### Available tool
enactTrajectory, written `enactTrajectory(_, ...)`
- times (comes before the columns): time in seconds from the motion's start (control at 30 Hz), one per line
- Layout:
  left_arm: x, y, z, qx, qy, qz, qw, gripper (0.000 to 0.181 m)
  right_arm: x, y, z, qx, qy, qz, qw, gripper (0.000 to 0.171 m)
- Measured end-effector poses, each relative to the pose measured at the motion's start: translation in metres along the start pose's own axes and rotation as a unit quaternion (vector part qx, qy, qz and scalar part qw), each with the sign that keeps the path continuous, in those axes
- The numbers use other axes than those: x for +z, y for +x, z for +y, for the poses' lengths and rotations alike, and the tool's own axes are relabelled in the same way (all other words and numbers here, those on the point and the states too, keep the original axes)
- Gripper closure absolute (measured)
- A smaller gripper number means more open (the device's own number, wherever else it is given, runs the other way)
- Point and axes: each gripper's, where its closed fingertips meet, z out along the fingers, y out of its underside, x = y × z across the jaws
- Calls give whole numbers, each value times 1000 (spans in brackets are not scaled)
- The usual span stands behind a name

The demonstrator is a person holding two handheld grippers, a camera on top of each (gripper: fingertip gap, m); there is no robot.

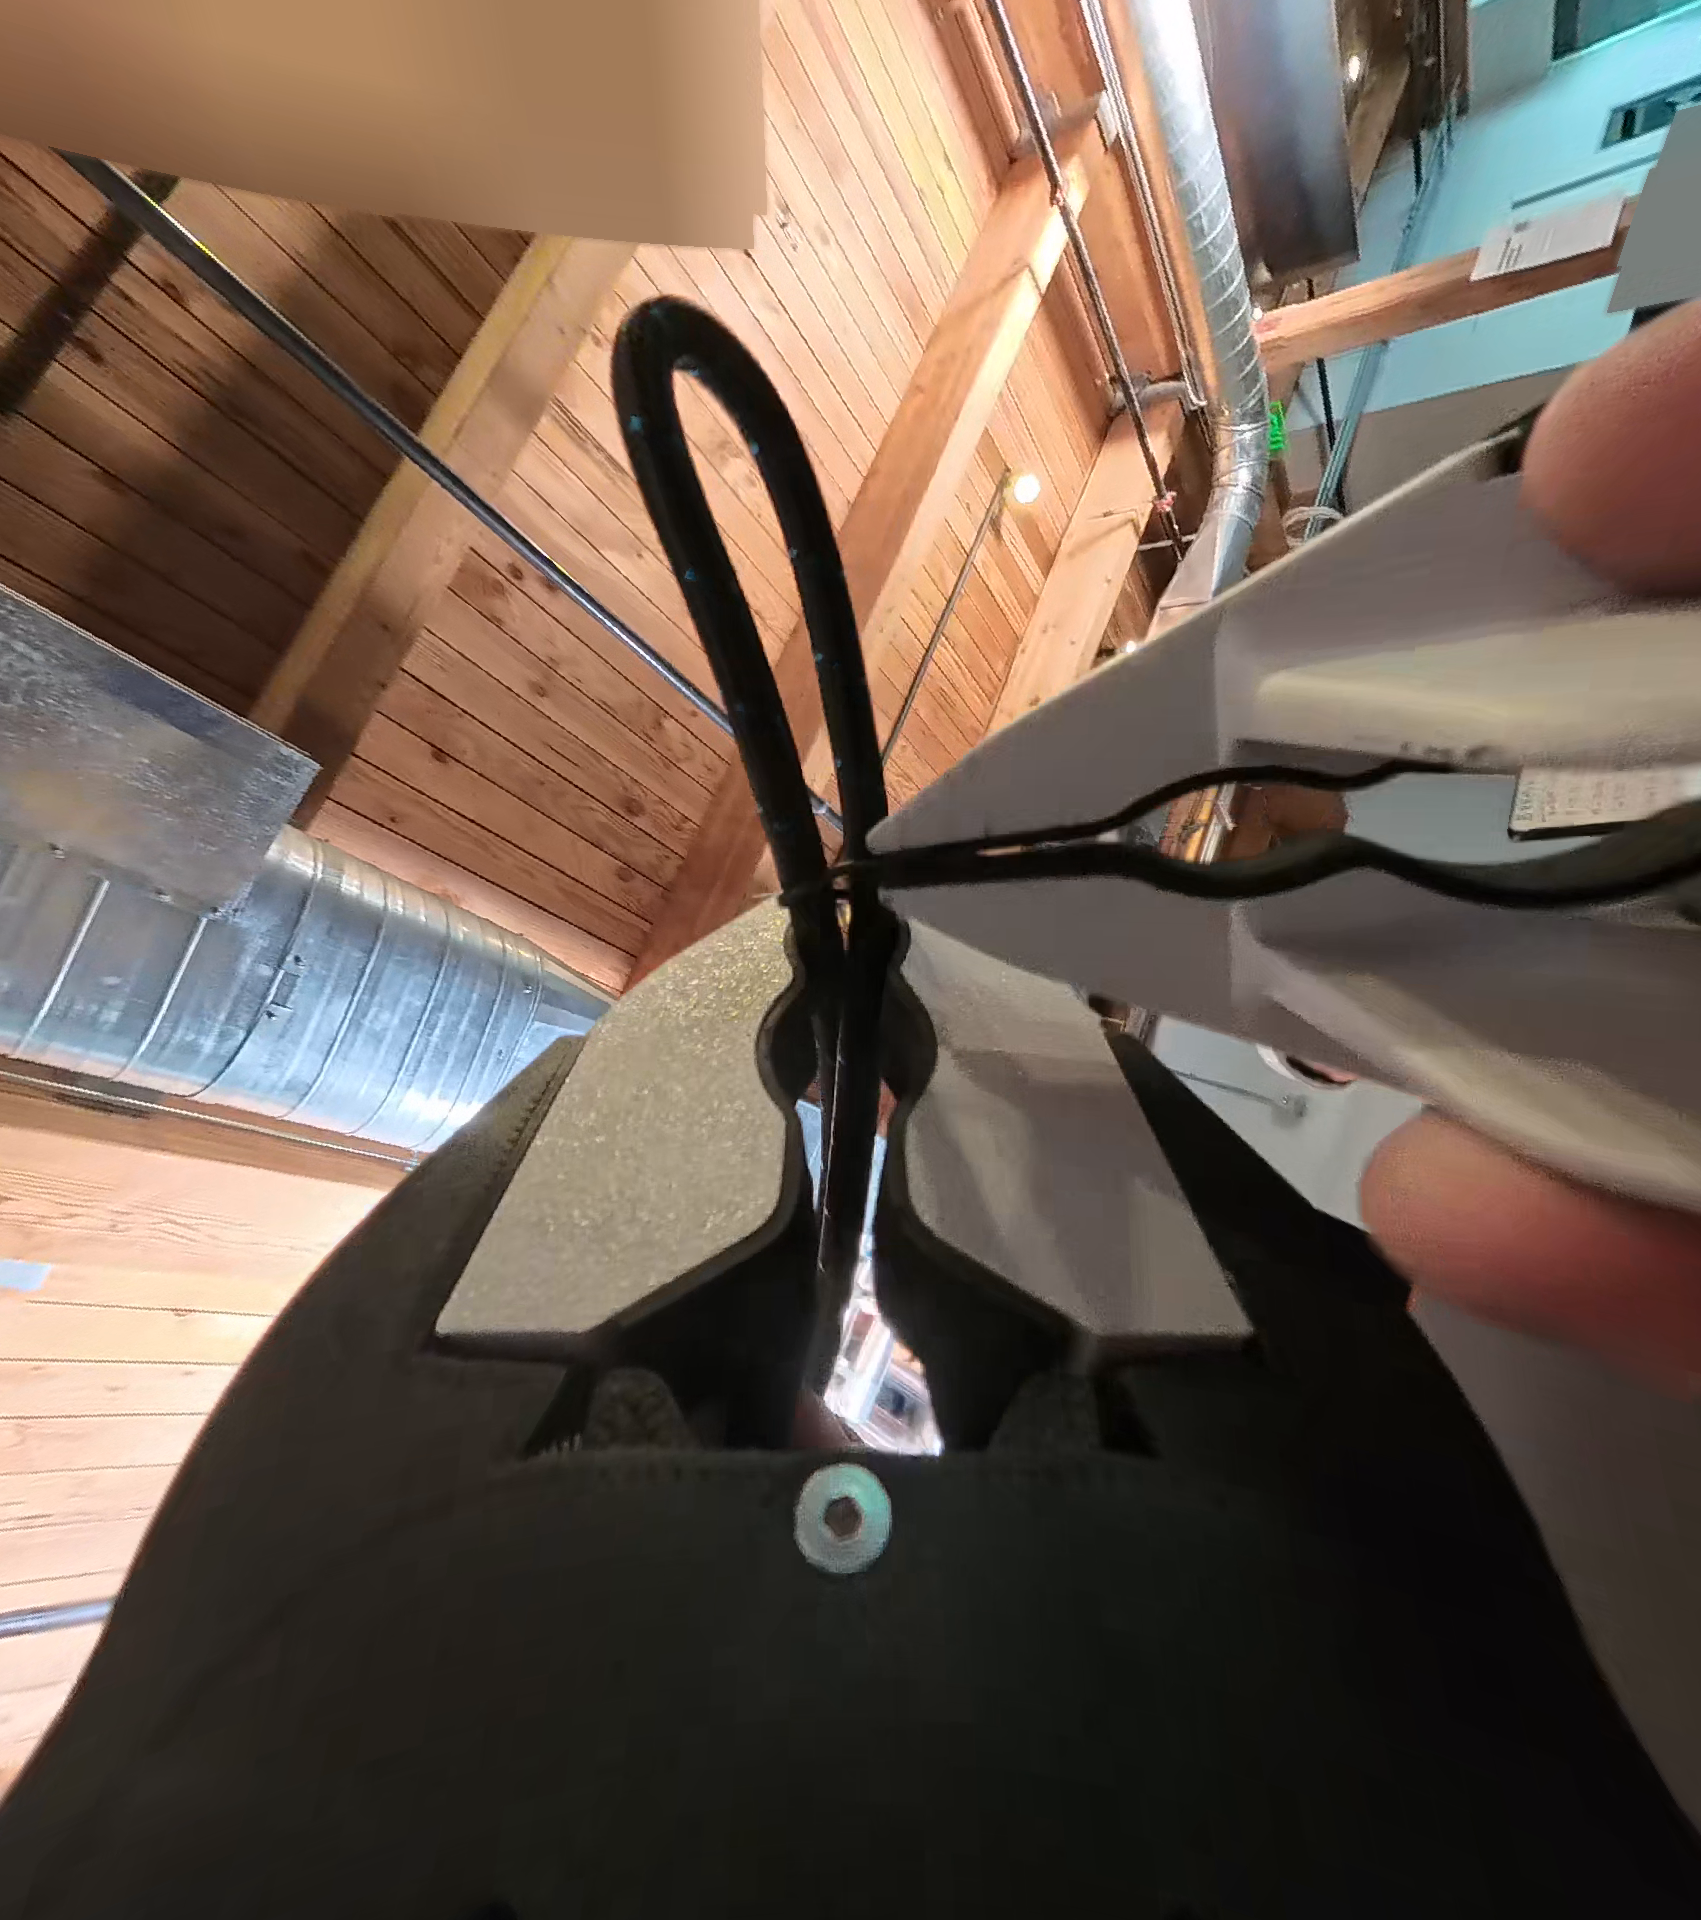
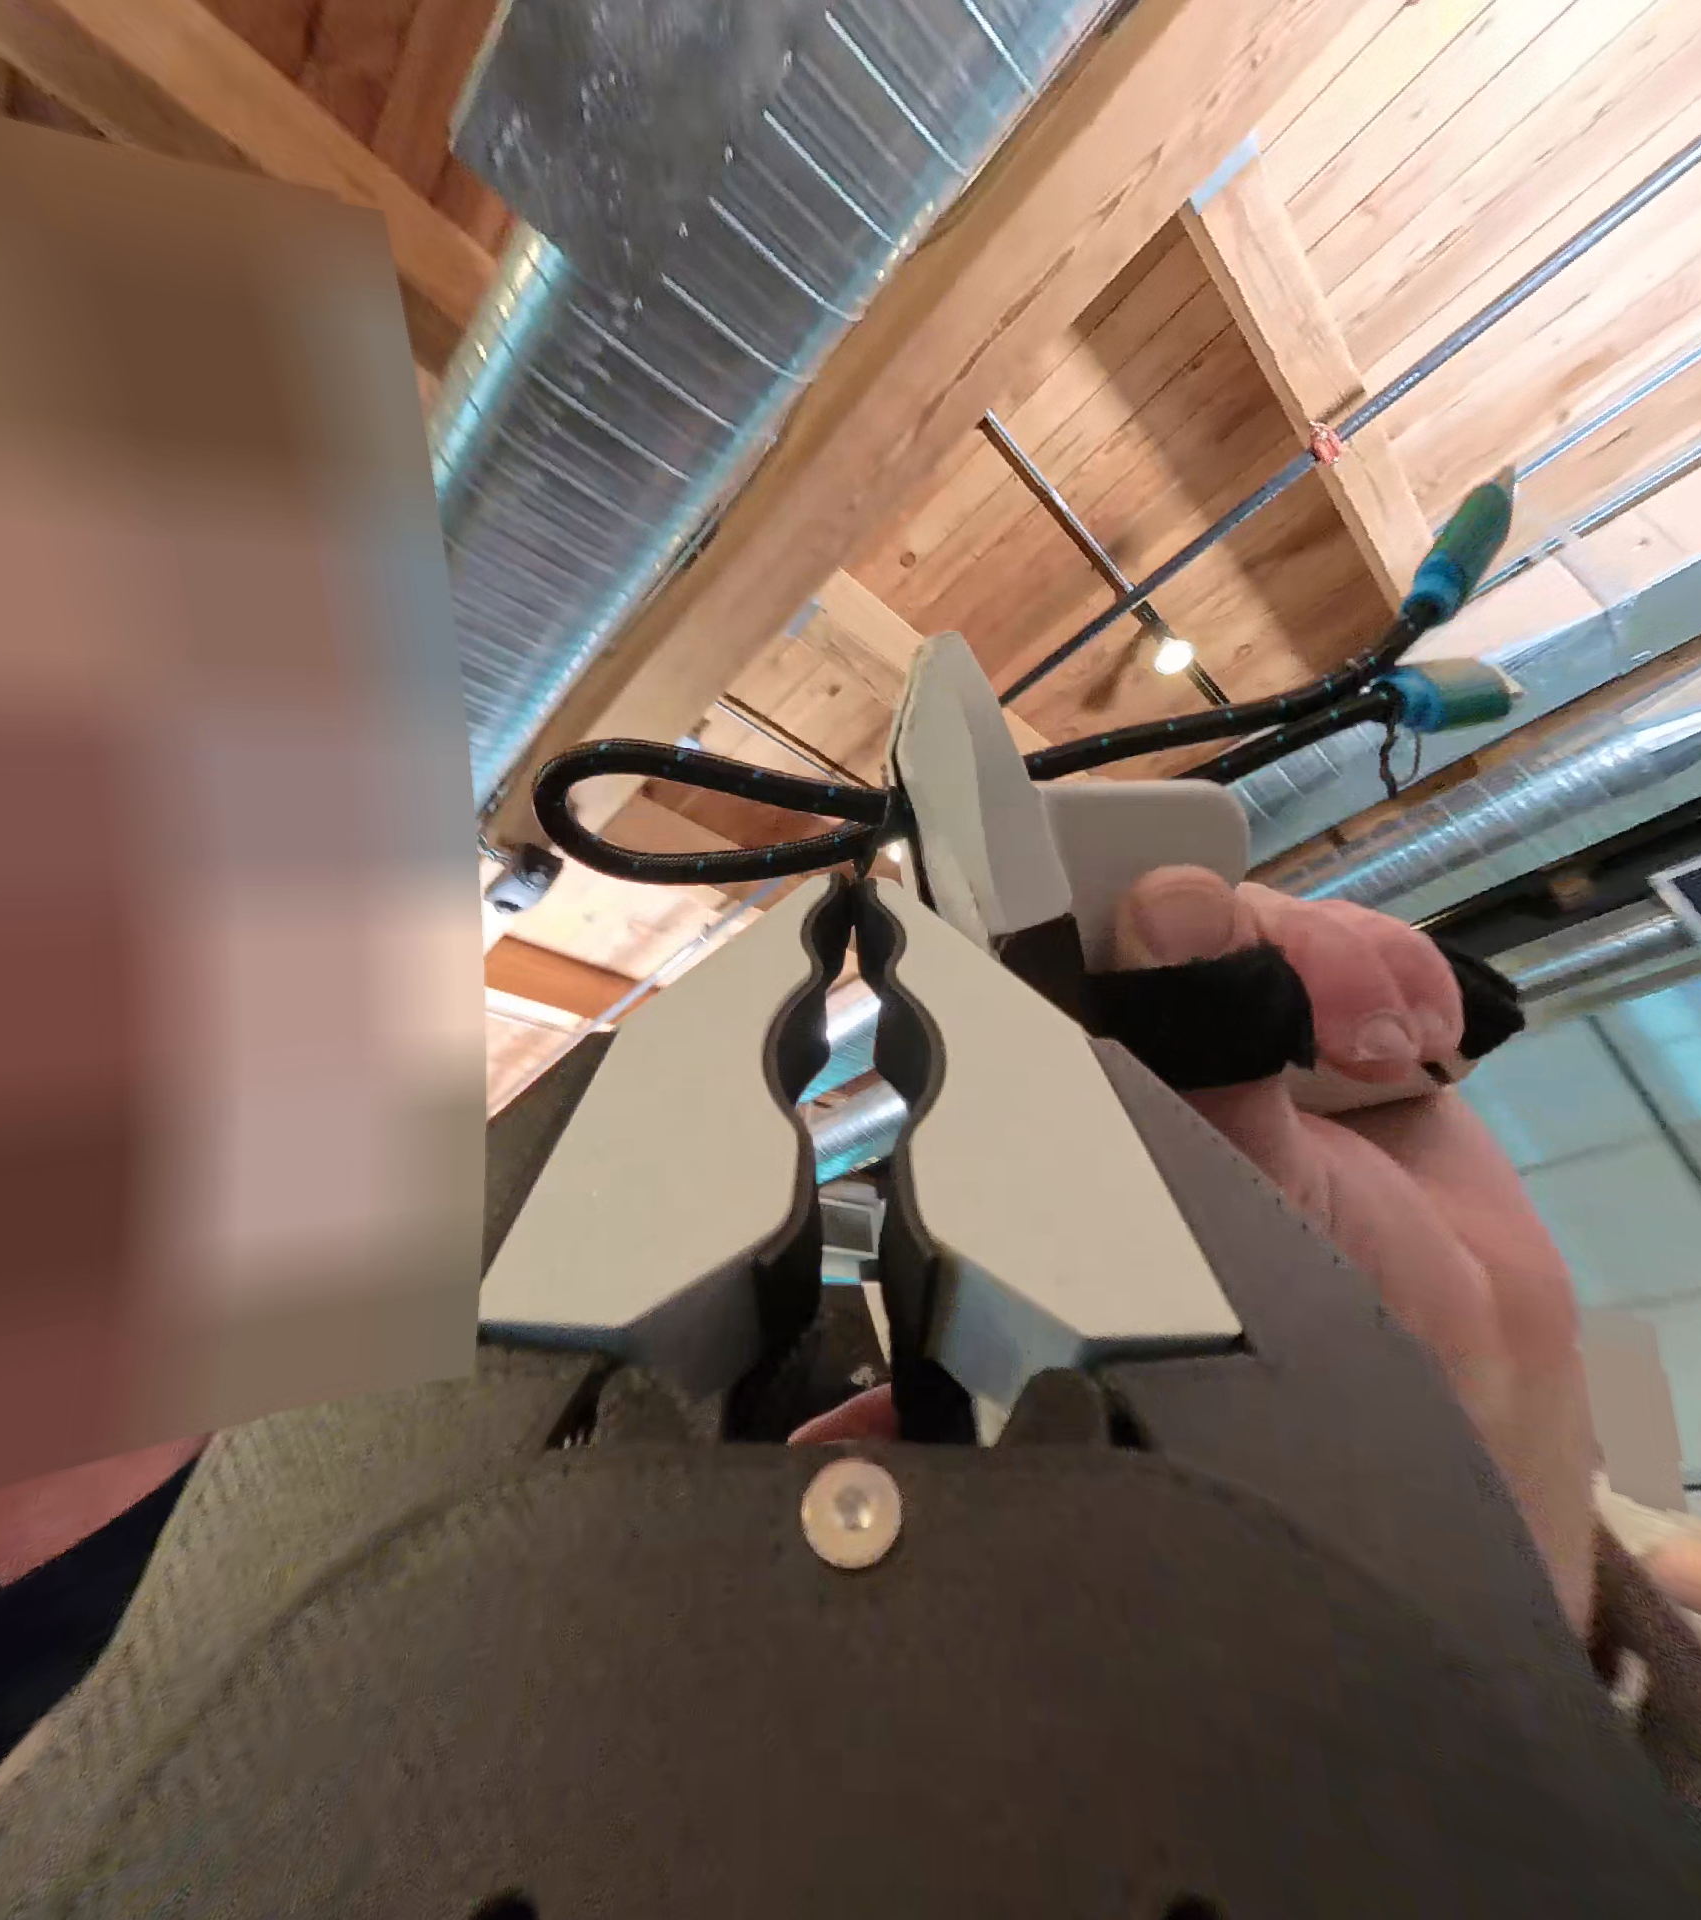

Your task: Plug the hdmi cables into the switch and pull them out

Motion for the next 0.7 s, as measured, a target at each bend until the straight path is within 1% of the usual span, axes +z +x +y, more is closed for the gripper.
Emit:
enactTrajectory(0.07, -2, 1, 2, -1, -4, -1, 1000, 176, 0, 5, 4, 17, 11, 8, 1000, 171)
enactTrajectory(0.13, -3, 4, 9, -7, -23, 7, 1000, 176, -2, 14, 4, -30, -1, 48, 998, 170)
enactTrajectory(0.2, -3, 6, 21, -32, -47, 23, 998, 176, -2, 16, 5, -104, -38, 82, 990, 147)
enactTrajectory(0.23, -3, 7, 26, -44, -59, 32, 997, 176, -2, 17, 3, -157, -59, 106, 980, 139)
enactTrajectory(0.27, -3, 7, 29, -54, -68, 41, 995, 176, -4, 19, 2, -220, -85, 130, 963, 137)
enactTrajectory(0.3, -2, 9, 33, -61, -82, 55, 993, 175, -6, 21, 2, -290, -117, 155, 937, 134)
enactTrajectory(0.33, -1, 12, 37, -68, -95, 72, 991, 175, -9, 24, 0, -357, -147, 181, 905, 135)
enactTrajectory(0.37, 0, 15, 40, -72, -106, 86, 988, 175, -11, 26, -3, -420, -175, 205, 867, 136)
enactTrajectory(0.4, 0, 18, 42, -74, -115, 105, 985, 176, -14, 29, -5, -493, -210, 227, 814, 139)
enactTrajectory(0.43, 1, 21, 45, -74, -130, 125, 981, 175, -17, 33, -10, -570, -244, 250, 743, 143)
enactTrajectory(0.47, 1, 25, 48, -76, -144, 147, 976, 175, -19, 36, -15, -641, -273, 266, 666, 146)
enactTrajectory(0.5, 1, 29, 48, -80, -152, 172, 970, 175, -20, 36, -19, -701, -299, 267, 591, 150)
enactTrajectory(0.57, 0, 37, 50, -81, -176, 234, 953, 174, -18, 36, -21, -787, -347, 244, 448, 155)
enactTrajectory(0.6, -2, 41, 49, -74, -184, 266, 943, 174, -18, 37, -22, -812, -369, 229, 390, 156)
enactTrajectory(0.63, -3, 41, 49, -61, -191, 289, 936, 174, -17, 36, -22, -826, -385, 214, 351, 156)
enactTrajectory(0.7, -7, 42, 52, -29, -209, 340, 917, 175, -16, 36, -21, -843, -413, 180, 294, 158)
